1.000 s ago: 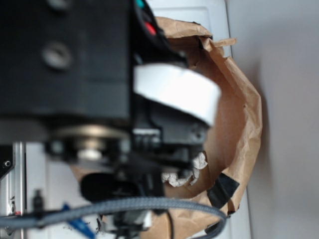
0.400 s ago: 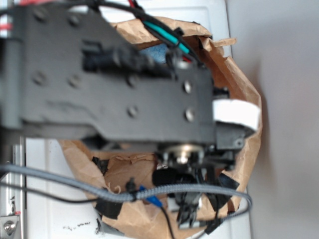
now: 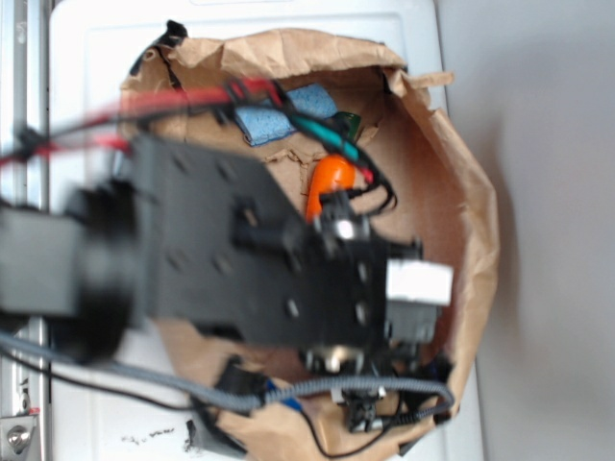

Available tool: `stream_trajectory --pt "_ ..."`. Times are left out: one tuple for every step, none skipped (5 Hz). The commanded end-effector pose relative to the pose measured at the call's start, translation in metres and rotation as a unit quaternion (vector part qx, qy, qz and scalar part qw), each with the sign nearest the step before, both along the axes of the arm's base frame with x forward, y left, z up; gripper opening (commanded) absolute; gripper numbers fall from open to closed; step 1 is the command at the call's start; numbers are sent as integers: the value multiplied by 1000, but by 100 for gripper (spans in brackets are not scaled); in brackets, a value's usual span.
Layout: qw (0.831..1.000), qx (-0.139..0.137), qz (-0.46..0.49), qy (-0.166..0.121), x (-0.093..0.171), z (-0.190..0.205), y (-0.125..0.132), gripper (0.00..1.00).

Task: Grab the white paper.

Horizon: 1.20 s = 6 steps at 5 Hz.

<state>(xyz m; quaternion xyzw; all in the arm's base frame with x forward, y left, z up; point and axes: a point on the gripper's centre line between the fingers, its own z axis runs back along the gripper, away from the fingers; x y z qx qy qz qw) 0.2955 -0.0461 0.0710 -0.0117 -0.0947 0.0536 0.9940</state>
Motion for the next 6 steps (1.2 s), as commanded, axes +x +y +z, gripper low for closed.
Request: stream_trajectory --pt "999 33 2 -3 19 -27 -18 100" --pt "999 33 10 -1 18 -30 -16 0" --pt "1000 10 15 1 12 -13 -12 0" --pt "999 -40 23 8 3 35 -4 0" --pt "995 -87 35 25 -1 85 20 0" --pt "992 -112 43 33 -6 122 40 0"
